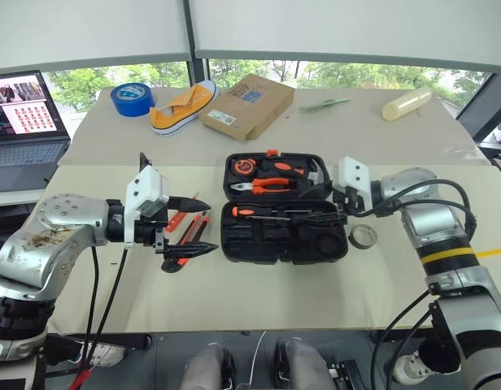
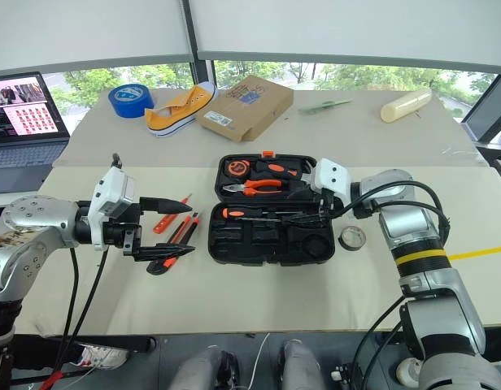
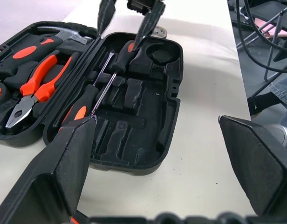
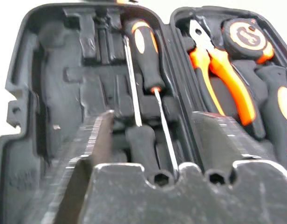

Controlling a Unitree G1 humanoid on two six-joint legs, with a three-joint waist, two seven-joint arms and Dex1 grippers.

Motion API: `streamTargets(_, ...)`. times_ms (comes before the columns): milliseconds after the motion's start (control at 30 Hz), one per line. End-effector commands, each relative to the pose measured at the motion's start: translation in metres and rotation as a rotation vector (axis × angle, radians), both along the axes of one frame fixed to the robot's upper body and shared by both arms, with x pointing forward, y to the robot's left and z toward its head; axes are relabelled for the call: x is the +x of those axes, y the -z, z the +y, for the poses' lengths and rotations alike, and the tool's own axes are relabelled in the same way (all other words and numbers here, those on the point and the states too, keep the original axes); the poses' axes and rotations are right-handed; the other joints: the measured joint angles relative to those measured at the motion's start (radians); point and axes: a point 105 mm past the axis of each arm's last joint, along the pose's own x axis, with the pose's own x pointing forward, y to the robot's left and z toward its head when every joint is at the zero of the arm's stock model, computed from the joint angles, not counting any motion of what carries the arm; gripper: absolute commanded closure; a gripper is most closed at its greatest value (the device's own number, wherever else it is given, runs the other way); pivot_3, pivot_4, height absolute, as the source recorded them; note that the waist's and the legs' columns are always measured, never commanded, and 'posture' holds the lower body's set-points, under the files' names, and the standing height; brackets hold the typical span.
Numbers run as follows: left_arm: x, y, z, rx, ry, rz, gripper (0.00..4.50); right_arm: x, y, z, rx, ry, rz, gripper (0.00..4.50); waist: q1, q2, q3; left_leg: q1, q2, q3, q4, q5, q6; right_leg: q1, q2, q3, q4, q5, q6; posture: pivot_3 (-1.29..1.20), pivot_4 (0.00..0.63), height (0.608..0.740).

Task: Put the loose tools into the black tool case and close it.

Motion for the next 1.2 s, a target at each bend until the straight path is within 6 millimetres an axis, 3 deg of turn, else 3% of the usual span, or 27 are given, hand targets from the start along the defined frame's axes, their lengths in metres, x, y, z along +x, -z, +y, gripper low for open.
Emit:
streamTargets(33, 0.001, -0.008, -0.003, -0.001, 0.021, -0.050, 0.00, 0.002, 0.001, 0.003, 0.022, 0.015, -0.009, 2.89, -0.001, 0.000, 0.000, 0.000, 0.000, 0.000, 0.000, 0.000, 0.000, 0.000, 0.000, 0.000, 0.000, 0.000, 0.000, 0.00, 0.150, 0.731)
streamTargets(200, 0.002, -0.008, -0.003, 0.000, 0.025, -0.052, 0.00, 0.005, 0.010, 0.006, 0.003, 0.031, 0.008, 4.47, -0.003, 0.000, 0.000, 0.000, 0.000, 0.000, 0.000, 0.000, 0.000, 0.000, 0.001, 0.000, 0.000, 0.000, 0.000, 0.00, 0.150, 0.731)
streamTargets(333, 0.003, -0.008, -0.004, 0.001, 0.025, -0.052, 0.00, 0.013, 0.028, 0.006, -0.079, 0.067, 0.012, 4.47, -0.003, 0.000, 0.000, 0.000, 0.000, 0.000, 0.000, 0.000, 0.000, 0.000, 0.000, 0.000, 0.000, 0.000, 0.000, 0.00, 0.150, 0.731)
streamTargets(467, 0.004, -0.008, -0.003, 0.004, 0.022, -0.056, 0.00, 0.004, 0.047, 0.007, -0.180, 0.009, 0.015, 4.47, -0.003, 0.000, 0.000, 0.001, 0.000, 0.000, 0.000, 0.000, 0.000, 0.001, 0.001, 0.000, 0.000, 0.000, 0.000, 0.00, 0.150, 0.731)
streamTargets(600, 0.005, -0.008, -0.002, 0.009, 0.009, -0.060, 0.00, 0.007, 0.049, 0.009, -0.208, 0.016, -0.026, 4.47, -0.003, 0.000, 0.000, 0.002, 0.000, 0.000, 0.000, 0.000, 0.000, 0.001, 0.001, 0.000, 0.000, 0.000, 0.000, 0.00, 0.150, 0.731)
streamTargets(733, 0.007, -0.003, 0.002, 0.017, -0.023, -0.059, 0.00, 0.006, 0.029, 0.014, -0.134, 0.011, -0.049, 4.47, -0.004, 0.000, 0.000, 0.003, 0.000, 0.000, 0.000, 0.000, 0.000, 0.002, 0.001, 0.000, 0.000, 0.000, 0.000, 0.00, 0.150, 0.731)
streamTargets(867, 0.011, 0.002, 0.015, 0.028, -0.114, -0.058, 0.00, 0.006, -0.013, 0.011, 0.009, 0.037, -0.100, 4.47, -0.004, 0.000, 0.000, 0.002, 0.000, 0.000, 0.000, 0.000, 0.000, 0.000, 0.001, 0.000, 0.001, 0.000, 0.000, 0.00, 0.150, 0.731)
streamTargets(1000, 0.007, 0.006, 0.040, 0.016, -0.273, -0.039, 0.00, -0.013, -0.055, 0.000, 0.185, 0.035, -0.060, 4.47, -0.003, 0.001, 0.000, -0.001, 0.000, 0.000, 0.000, 0.000, 0.000, -0.002, 0.000, 0.001, 0.001, 0.000, 0.000, 0.00, 0.150, 0.731)
streamTargets(1067, -0.003, 0.013, 0.066, 0.018, -0.406, -0.013, 0.00, -0.033, -0.072, -0.008, 0.266, 0.004, 0.004, 4.20, -0.002, 0.000, 0.000, -0.001, 0.001, -0.001, 0.000, 0.000, 0.000, -0.002, 0.000, 0.000, 0.001, 0.000, 0.000, 0.00, 0.150, 0.731)
streamTargets(1100, -0.010, 0.017, 0.081, 0.025, -0.481, 0.002, 0.00, -0.045, -0.079, -0.011, 0.296, -0.023, 0.037, 3.64, -0.003, 0.000, 0.000, -0.001, 0.001, -0.002, -0.001, 0.000, 0.000, -0.001, 0.000, -0.001, -0.001, 0.000, 0.000, 0.00, 0.150, 0.731)
streamTargets(1200, -0.034, 0.029, 0.117, 0.021, -0.650, 0.060, 0.00, -0.070, -0.086, -0.014, 0.331, -0.063, 0.112, 2.74, -0.006, 0.000, 0.000, 0.000, 0.002, -0.002, -0.003, -0.001, 0.000, -0.001, -0.001, 0.000, -0.001, 0.000, 0.000, 0.00, 0.150, 0.731)
